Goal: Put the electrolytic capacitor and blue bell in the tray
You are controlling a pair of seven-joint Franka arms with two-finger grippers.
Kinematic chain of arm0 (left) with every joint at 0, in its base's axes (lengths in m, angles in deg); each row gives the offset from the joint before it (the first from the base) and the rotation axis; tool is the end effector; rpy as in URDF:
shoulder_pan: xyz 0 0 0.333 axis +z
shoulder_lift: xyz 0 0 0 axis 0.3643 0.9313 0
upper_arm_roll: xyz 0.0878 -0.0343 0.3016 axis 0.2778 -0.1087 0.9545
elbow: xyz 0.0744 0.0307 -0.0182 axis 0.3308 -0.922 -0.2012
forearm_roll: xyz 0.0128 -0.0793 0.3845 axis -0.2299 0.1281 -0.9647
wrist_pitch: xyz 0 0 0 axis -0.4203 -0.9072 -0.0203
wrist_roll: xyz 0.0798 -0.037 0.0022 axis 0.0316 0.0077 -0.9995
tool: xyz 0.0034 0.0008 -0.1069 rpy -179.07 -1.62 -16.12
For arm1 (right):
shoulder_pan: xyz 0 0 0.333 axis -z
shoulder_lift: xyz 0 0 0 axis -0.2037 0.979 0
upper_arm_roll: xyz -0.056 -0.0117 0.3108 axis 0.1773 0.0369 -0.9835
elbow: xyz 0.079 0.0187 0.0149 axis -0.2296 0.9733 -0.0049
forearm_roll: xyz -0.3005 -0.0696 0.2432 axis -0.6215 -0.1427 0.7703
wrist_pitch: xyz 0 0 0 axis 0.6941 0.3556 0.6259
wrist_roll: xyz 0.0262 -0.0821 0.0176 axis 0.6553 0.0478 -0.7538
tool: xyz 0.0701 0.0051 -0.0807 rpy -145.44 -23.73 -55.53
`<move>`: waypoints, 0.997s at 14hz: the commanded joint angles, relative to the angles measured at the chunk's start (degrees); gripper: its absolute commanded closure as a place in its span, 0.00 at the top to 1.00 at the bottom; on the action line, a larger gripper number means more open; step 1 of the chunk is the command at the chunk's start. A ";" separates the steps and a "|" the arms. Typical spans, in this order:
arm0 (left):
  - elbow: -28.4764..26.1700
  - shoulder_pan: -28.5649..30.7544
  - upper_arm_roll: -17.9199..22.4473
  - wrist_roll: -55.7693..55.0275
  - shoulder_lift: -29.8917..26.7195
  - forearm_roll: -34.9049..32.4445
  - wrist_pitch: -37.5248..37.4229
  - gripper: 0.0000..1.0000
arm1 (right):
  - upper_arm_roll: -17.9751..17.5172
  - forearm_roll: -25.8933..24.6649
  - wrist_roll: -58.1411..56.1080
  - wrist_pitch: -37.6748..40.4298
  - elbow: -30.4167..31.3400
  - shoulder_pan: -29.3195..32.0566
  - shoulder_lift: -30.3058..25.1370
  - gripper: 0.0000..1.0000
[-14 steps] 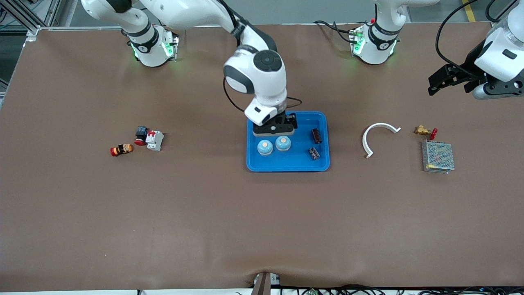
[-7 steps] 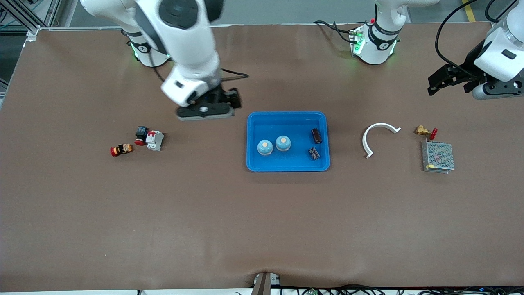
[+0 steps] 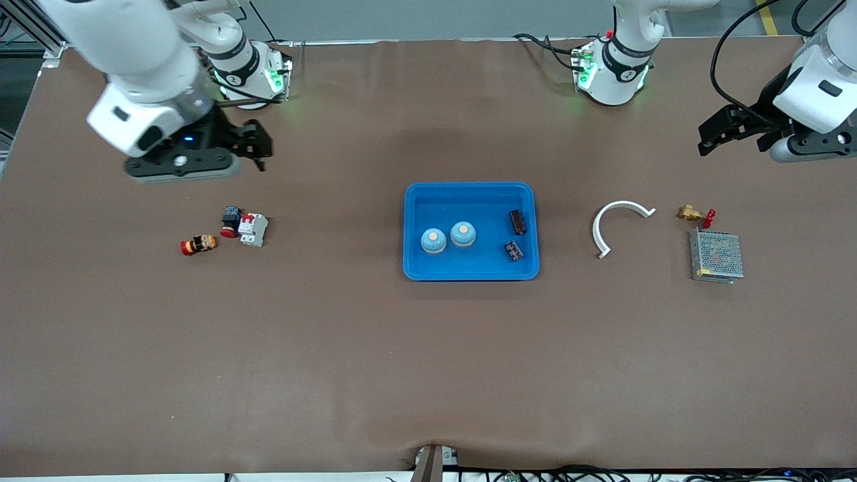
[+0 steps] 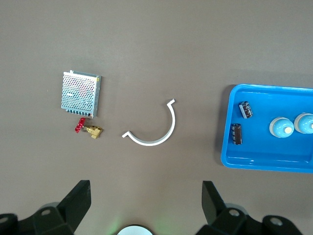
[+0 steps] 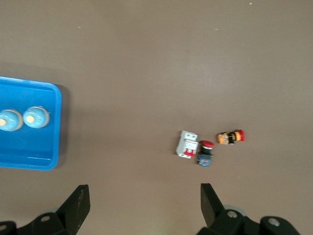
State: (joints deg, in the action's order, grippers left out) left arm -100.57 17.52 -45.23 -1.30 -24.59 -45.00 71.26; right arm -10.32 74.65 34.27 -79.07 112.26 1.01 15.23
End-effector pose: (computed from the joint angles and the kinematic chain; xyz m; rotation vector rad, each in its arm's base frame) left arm 0.5064 -0.0614 0.6265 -3.1352 -0.0941 0.0651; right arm 0.5330 0.2057 0.6276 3.0555 0.2160 -0.0405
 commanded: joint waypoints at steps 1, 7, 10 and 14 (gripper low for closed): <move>0.08 -0.02 -0.01 -0.14 -0.41 0.34 0.22 1.00 | -0.79 1.33 -7.31 1.41 1.66 6.67 -2.16 1.00; 0.17 -0.03 -0.01 1.09 -0.49 -0.63 1.01 1.00 | -0.79 1.42 -20.86 2.04 1.75 18.81 -2.61 1.00; 0.08 -0.02 -0.01 1.01 -0.84 -0.54 1.28 1.00 | -0.71 1.33 -21.40 2.04 1.75 20.67 -2.61 1.00; 0.08 -0.02 -0.01 0.92 -1.02 -0.63 1.19 1.00 | -0.79 1.33 -21.40 2.04 1.75 21.37 -2.34 1.00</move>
State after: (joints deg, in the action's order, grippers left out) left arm -100.40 17.53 -45.22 -1.20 -24.81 -45.00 72.14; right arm -10.15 74.76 13.54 -77.07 112.78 21.00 14.24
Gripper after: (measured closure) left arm 0.000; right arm 0.000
